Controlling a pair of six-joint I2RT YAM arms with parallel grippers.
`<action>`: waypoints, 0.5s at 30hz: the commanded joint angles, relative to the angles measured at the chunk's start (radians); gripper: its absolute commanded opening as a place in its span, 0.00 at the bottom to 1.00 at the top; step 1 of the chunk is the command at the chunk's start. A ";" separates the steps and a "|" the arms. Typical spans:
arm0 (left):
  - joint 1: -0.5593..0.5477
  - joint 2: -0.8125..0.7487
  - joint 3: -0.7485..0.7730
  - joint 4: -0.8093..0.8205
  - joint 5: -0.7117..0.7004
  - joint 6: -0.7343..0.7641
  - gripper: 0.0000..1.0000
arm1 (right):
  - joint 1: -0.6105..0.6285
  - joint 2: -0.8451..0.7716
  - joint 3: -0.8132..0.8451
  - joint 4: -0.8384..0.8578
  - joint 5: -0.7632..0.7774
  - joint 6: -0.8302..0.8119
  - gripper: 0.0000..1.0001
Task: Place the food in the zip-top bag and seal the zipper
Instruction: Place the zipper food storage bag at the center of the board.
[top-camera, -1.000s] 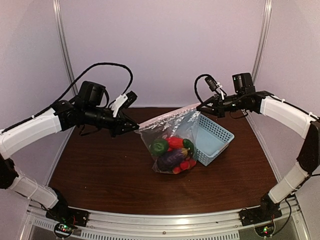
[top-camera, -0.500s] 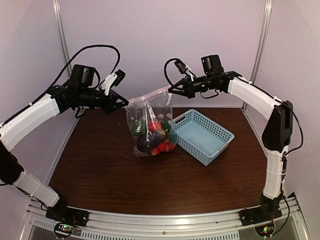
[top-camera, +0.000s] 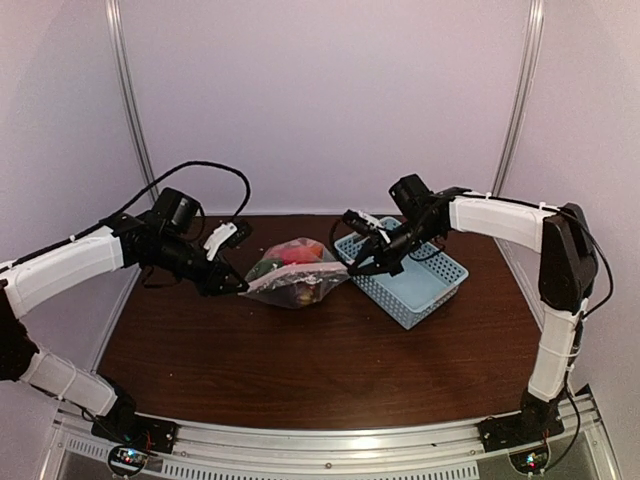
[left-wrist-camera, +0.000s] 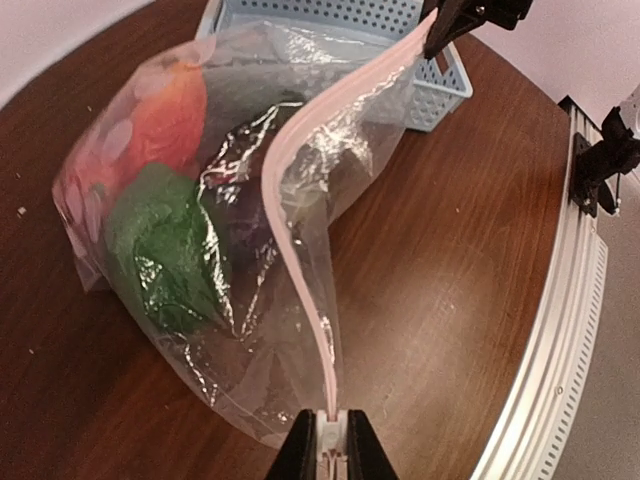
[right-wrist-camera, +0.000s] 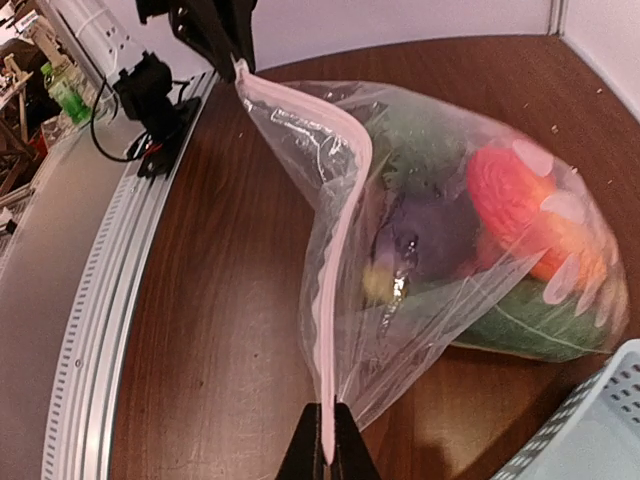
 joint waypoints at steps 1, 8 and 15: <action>0.001 -0.059 -0.081 -0.048 0.078 -0.005 0.10 | 0.037 -0.046 -0.119 -0.184 0.043 -0.233 0.03; -0.027 -0.023 -0.156 -0.032 0.213 -0.033 0.19 | 0.075 -0.094 -0.264 -0.221 0.149 -0.281 0.05; -0.041 -0.016 -0.047 -0.068 0.092 -0.030 0.45 | 0.085 -0.229 -0.261 -0.282 0.143 -0.239 0.40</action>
